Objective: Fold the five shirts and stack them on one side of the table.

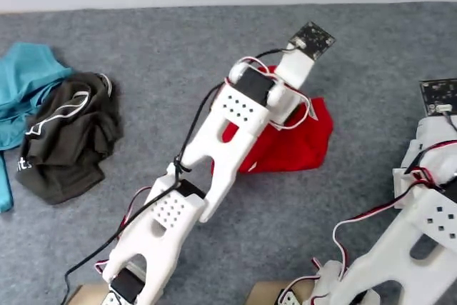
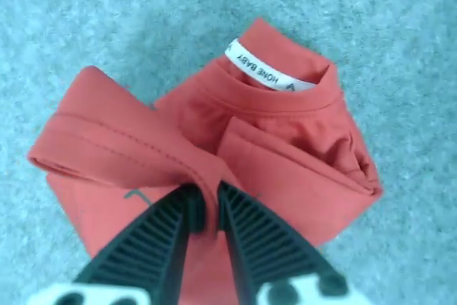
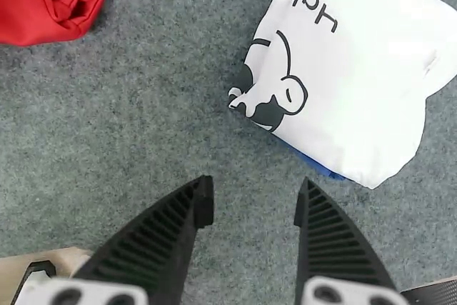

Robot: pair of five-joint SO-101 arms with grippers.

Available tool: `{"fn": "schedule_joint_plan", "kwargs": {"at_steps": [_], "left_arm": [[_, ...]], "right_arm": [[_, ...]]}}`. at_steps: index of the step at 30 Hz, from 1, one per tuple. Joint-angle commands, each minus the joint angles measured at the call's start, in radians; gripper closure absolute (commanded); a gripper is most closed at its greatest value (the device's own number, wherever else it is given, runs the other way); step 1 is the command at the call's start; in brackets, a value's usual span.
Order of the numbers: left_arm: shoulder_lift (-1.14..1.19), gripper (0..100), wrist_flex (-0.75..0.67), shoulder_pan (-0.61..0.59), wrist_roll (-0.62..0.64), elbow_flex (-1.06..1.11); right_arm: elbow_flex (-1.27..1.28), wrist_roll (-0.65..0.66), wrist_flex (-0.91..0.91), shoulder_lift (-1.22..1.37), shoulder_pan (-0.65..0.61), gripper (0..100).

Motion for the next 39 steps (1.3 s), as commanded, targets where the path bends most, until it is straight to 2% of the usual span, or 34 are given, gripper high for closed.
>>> {"fn": "schedule_joint_plan", "kwargs": {"at_steps": [1, 13, 18, 31, 35, 39], "left_arm": [[0.02, 100, -0.023, 0.032, 0.023, -0.085], [0.112, 99, -0.086, 0.046, 0.023, -0.127], [0.107, 89, -0.084, 0.071, 0.023, -0.133], [0.107, 84, 0.069, 0.071, 0.023, -0.423], [0.055, 84, 0.121, 0.032, 0.032, -0.437], [-0.064, 85, 0.123, -0.084, 0.109, -0.438]], "right_arm": [[-0.012, 0.011, 0.038, -0.027, -0.005, 80.0], [-0.008, 0.011, 0.038, -0.027, -0.008, 80.0], [-0.006, 0.011, 0.038, -0.027, -0.01, 80.0], [-0.006, 0.008, 0.038, -0.027, -0.01, 80.0], [-0.006, 0.005, 0.038, -0.027, -0.012, 80.0], [-0.006, 0.002, 0.038, -0.027, -0.012, 80.1]]}}
